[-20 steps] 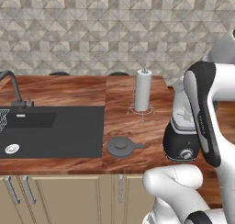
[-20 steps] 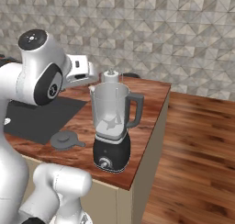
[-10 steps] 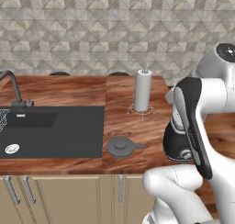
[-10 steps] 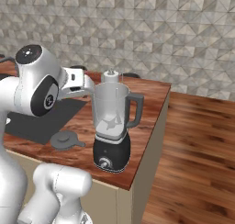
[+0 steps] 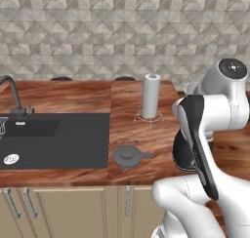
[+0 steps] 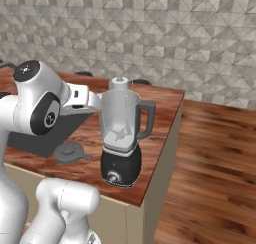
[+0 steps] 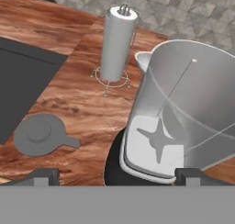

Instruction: Grab the lemon wedge and garlic from the fridge, place them in the blender, close the lid, and turn on the blender to create a marinade.

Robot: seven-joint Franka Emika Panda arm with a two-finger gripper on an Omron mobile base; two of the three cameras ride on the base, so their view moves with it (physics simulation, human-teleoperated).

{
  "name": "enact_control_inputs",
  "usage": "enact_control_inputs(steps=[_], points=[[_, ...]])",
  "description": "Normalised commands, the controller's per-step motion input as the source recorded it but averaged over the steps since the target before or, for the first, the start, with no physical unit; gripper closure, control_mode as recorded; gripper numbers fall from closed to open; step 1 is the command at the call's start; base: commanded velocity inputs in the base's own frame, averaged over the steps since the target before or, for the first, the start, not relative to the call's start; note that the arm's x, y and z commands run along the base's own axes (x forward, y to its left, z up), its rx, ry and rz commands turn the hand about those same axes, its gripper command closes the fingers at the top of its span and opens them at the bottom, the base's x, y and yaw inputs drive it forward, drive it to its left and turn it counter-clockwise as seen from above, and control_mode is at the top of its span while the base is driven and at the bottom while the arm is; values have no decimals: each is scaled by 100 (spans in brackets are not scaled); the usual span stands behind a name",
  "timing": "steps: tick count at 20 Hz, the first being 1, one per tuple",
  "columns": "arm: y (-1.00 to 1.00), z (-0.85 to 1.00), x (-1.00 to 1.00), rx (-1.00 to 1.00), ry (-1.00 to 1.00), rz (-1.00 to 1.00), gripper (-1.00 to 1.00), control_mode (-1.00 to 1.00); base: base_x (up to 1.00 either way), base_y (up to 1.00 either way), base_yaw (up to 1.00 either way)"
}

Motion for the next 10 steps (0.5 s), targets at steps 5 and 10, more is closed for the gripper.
enact_control_inputs(steps=[5,10], points=[[0,0,0,0,0,0,-100,100,-54,-1,-1],[0,0,0,0,0,0,-100,100,-80,0,3]])
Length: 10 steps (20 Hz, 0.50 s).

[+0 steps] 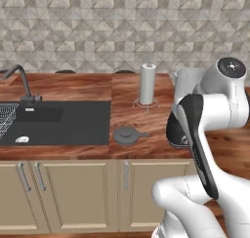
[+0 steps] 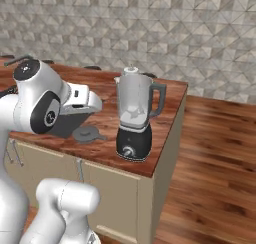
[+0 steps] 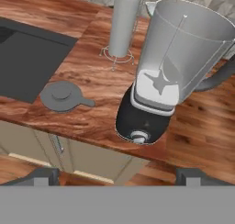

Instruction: Grab the lemon wedge and garlic from the fridge, place them in the blender, close the lid, and turn on the blender to create a marinade.

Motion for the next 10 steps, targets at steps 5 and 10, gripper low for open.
enact_control_inputs(steps=[5,10], points=[[0,0,0,0,0,0,-100,100,-32,10,21],[0,0,0,0,0,0,-100,100,20,11,44]])
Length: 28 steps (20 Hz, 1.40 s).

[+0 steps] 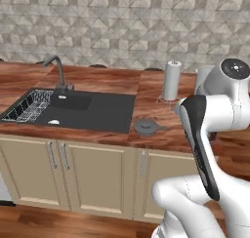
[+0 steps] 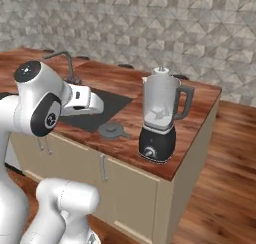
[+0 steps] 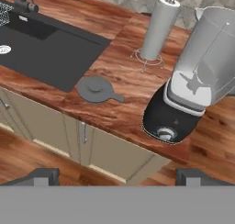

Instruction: Grab the lemon wedge and garlic from the fridge, place them in the blender, close the lid, and turn on the blender to create a marinade.

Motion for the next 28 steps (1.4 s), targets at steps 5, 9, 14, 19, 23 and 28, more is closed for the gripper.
enact_control_inputs(steps=[5,9,14,19,23,28], points=[[0,0,0,0,0,0,-100,100,48,0,60],[0,0,0,0,0,0,-100,100,55,-5,64],[0,0,0,0,0,0,-100,100,51,-34,62],[0,0,0,0,0,0,-100,100,13,-20,58],[0,0,0,0,0,0,-100,100,0,0,61],[0,0,0,0,0,0,-100,100,0,0,62]])
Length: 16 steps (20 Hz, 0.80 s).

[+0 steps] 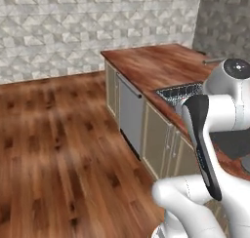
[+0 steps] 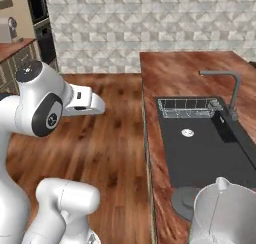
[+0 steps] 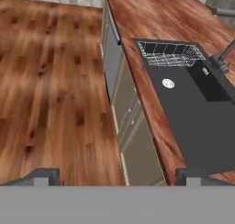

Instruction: Grab the lemon wedge and garlic from the fridge, place them in the blender, close the lid, and turn on the blender to create a marinade.

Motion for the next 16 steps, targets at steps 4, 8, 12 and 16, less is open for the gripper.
enact_control_inputs(steps=[4,8,12,16], points=[[0,0,0,0,0,0,-100,100,0,0,58],[0,0,0,0,0,0,-100,100,0,0,59],[0,0,0,0,0,0,-100,100,0,0,59],[0,0,0,0,0,0,-100,100,0,0,59]])
